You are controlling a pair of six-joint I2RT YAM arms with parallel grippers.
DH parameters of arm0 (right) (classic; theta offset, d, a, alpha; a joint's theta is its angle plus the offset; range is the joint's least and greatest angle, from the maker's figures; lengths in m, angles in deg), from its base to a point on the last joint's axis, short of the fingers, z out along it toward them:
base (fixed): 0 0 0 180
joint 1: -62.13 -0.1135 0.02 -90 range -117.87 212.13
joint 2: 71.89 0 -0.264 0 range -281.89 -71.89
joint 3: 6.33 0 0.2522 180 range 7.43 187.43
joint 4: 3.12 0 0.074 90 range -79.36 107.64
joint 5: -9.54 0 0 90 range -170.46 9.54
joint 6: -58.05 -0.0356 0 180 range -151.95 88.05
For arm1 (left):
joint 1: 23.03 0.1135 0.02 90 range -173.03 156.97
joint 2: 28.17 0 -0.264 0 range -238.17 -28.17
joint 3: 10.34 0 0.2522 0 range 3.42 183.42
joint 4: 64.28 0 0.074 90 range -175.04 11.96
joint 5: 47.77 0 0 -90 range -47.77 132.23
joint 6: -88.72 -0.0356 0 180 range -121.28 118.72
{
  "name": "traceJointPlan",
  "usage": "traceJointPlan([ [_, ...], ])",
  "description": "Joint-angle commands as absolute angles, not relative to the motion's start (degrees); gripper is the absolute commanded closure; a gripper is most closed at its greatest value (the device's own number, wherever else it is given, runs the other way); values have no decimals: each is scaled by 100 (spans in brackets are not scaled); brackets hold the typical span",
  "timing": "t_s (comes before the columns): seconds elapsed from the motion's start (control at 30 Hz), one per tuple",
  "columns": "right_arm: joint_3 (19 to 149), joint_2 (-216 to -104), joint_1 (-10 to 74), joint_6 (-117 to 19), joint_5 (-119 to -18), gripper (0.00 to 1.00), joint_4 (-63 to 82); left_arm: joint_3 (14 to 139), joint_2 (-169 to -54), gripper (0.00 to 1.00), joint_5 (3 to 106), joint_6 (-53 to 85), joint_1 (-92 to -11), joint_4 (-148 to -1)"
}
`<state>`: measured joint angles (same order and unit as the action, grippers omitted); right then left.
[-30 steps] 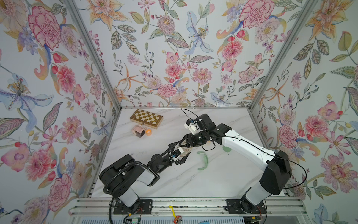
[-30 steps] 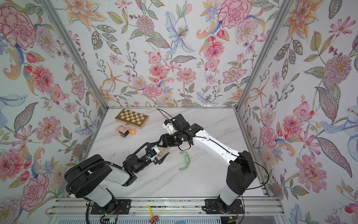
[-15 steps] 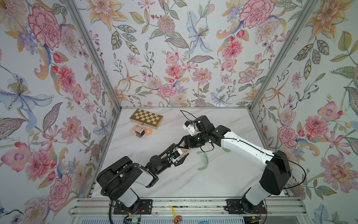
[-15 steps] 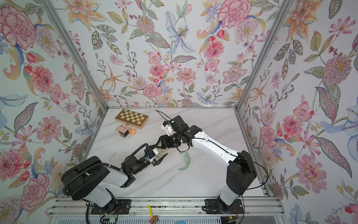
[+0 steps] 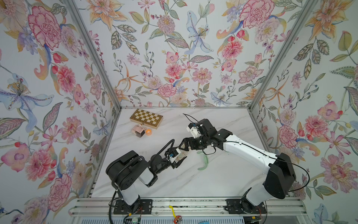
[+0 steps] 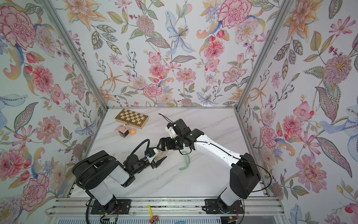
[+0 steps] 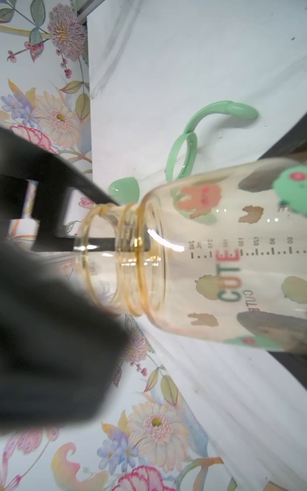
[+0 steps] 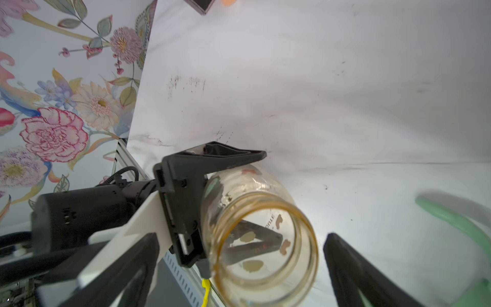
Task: Assemble the baby bottles
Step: Pick up the baby bottle from the center of the board.
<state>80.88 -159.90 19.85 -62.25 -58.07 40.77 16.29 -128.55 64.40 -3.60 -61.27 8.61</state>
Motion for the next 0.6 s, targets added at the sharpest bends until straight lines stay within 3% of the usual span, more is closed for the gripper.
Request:
traceJointPlan([
  [0.0,7874,-15153,2358,-6506,-6240,1,4096,1717,-13074,95,6575,-260,-6041,2499],
  [0.17,6973,-14112,3587,-6806,-6131,1,4211,1816,-13393,96,6604,-296,-5969,2505],
  [0.3,6315,-14250,4182,-6577,-5763,1,4154,1935,-13676,97,6735,-277,-5933,2506],
  [0.43,6187,-14702,3827,-6320,-5679,0,4028,2003,-13657,97,6895,-183,-5918,2499],
  [0.57,5319,-14693,3541,-6900,-4738,1,1592,2068,-13560,97,7140,-57,-5935,2497],
])
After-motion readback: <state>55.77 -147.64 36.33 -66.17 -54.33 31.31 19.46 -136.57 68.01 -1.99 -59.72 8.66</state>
